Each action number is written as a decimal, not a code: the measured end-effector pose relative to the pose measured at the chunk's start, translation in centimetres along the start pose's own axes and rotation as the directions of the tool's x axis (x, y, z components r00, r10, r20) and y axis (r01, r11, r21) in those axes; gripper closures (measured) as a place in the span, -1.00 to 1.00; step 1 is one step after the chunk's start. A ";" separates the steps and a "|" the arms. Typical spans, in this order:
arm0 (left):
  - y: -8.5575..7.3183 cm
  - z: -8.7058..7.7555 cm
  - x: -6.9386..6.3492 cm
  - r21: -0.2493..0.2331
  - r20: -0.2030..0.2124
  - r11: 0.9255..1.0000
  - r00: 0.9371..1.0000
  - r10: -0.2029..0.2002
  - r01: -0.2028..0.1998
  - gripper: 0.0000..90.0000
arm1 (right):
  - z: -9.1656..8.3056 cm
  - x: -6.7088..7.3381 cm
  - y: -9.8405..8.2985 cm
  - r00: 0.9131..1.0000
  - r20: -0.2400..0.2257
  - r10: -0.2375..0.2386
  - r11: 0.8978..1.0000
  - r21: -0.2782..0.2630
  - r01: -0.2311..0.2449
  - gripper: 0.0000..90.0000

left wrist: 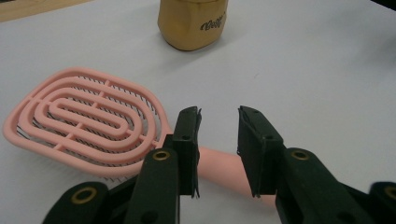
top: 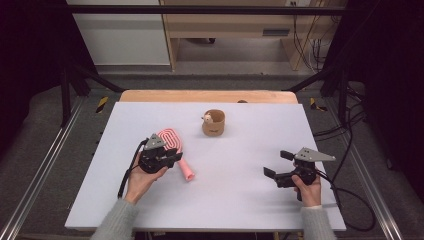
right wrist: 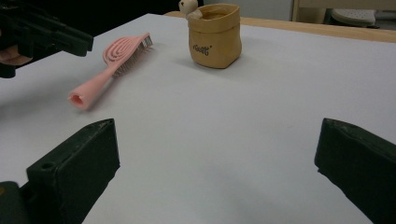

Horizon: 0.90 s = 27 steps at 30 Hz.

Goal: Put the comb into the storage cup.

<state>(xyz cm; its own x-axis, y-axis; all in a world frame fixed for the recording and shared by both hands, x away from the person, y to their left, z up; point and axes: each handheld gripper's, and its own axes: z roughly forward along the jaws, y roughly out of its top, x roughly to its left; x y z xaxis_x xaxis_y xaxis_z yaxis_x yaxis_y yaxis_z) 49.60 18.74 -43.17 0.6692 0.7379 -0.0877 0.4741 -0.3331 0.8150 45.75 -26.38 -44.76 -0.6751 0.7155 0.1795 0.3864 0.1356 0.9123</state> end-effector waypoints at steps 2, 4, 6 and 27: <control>0.0 0.1 -0.1 0.005 0.000 1.000 1.000 0.000 0.000 0.57 | 0.0 0.0 0.0 1.000 0.000 0.001 1.000 0.000 -0.001 -0.99; 0.0 0.3 -0.2 0.009 -0.004 1.000 1.000 0.004 -0.004 0.61 | 0.0 0.0 0.0 1.000 0.000 0.002 1.000 0.000 -0.002 -0.99; 0.0 0.4 -0.3 0.016 -0.004 1.000 1.000 0.007 -0.007 0.66 | 0.0 0.0 0.0 1.000 0.000 0.000 1.000 0.001 0.000 -0.99; 0.1 1.9 -1.0 0.051 -0.012 0.999 1.000 -0.005 0.005 1.00 | 0.0 0.0 0.0 1.000 0.000 0.002 1.000 0.000 -0.002 -0.99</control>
<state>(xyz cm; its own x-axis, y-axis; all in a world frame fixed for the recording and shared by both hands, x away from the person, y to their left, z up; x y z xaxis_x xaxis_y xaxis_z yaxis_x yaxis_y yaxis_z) 50.10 16.85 -44.13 0.6603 0.7462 -0.0850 0.5065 -0.3588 0.7841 45.74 -26.38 -44.75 -0.6740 0.7160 0.1817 0.3882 0.1340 0.9118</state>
